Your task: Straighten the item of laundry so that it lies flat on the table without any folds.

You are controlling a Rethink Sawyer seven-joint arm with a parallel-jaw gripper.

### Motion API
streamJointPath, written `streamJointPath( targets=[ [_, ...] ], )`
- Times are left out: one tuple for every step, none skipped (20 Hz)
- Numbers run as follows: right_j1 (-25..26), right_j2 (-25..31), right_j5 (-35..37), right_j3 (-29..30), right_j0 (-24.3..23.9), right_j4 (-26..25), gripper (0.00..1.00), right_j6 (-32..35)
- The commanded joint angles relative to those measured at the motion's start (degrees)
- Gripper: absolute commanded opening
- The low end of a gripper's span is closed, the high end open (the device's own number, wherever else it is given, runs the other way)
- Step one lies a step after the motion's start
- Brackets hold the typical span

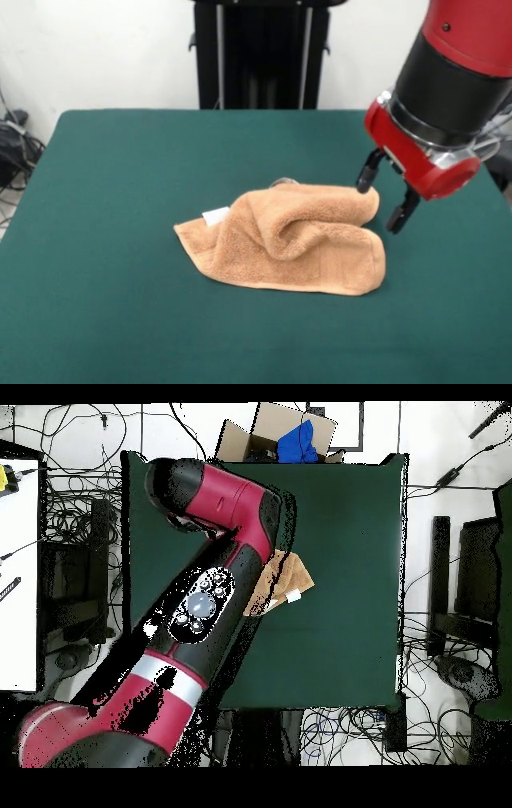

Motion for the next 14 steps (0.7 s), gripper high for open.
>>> streamJointPath(
  targets=[
    [2.08,0.84,5.26,-2.95,-3.25,-2.08,1.00,16.40],
    [2.50,0.90,4.55,-3.01,-3.72,-2.37,1.00,15.87],
    [2.73,1.05,4.15,-3.07,-4.10,-2.58,1.00,15.27],
    [2.97,1.20,3.75,-3.13,-4.48,-2.78,1.00,14.66],
    [3.06,1.53,3.33,-3.11,-4.78,-2.95,1.00,13.67],
    [3.23,2.45,2.13,-2.97,-5.30,-3.49,1.00,10.89],
    [3.37,2.78,1.52,-2.81,-5.53,-3.70,1.00,9.87],
    [3.22,3.85,-0.01,-1.97,-5.86,-4.11,1.00,7.40],
    [3.14,4.52,-0.83,-1.55,-6.16,-4.27,1.00,6.05],
    [2.69,5.79,-2.68,-0.11,-6.55,-4.33,1.00,4.03],
    [2.57,6.26,-3.55,0.47,-6.73,-4.37,1.00,3.26],
    [2.26,7.09,-4.96,1.41,-7.25,-4.50,1.00,1.65],
    [2.13,7.31,-6.10,1.98,-7.38,-4.64,1.00,1.14],
    [1.99,7.54,-7.24,2.55,-7.52,-4.79,1.00,0.62]
  ],
)
